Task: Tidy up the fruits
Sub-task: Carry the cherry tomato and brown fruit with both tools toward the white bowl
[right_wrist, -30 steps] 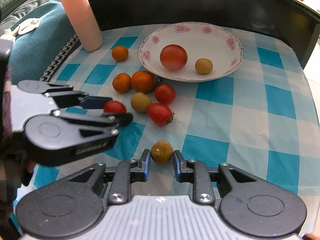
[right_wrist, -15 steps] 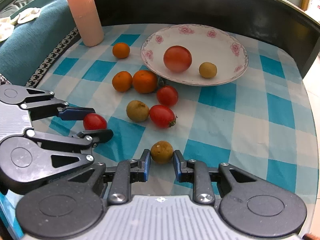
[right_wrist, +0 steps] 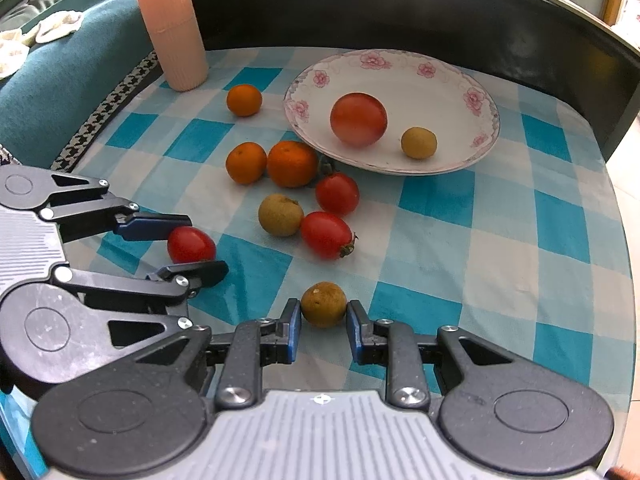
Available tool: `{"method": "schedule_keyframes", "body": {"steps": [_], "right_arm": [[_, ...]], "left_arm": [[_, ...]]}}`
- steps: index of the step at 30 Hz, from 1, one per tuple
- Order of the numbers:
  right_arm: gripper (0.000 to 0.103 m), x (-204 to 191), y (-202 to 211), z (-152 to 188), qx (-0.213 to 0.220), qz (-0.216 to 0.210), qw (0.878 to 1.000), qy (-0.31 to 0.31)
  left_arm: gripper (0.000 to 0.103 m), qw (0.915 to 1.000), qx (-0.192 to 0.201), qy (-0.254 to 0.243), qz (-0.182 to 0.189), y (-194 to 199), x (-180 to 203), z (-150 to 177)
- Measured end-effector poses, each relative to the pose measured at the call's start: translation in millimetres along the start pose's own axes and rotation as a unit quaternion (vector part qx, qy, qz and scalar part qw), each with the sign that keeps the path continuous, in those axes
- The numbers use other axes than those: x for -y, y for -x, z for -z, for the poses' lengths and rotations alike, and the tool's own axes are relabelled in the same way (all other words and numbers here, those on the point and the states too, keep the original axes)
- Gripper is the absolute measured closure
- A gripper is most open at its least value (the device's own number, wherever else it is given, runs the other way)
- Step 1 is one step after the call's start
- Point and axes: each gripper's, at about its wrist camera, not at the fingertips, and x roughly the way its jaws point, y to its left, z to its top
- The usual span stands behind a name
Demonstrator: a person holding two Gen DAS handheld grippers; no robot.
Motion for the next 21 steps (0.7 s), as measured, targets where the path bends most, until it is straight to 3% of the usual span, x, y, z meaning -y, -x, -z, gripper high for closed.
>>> {"method": "schedule_keyframes", "body": {"steps": [21], "right_arm": [[0.063, -4, 13, -8, 0.023, 0.014, 1.0, 0.008]], "left_arm": [[0.058, 0.9999, 0.013, 0.0, -0.002, 8, 3, -11]]}}
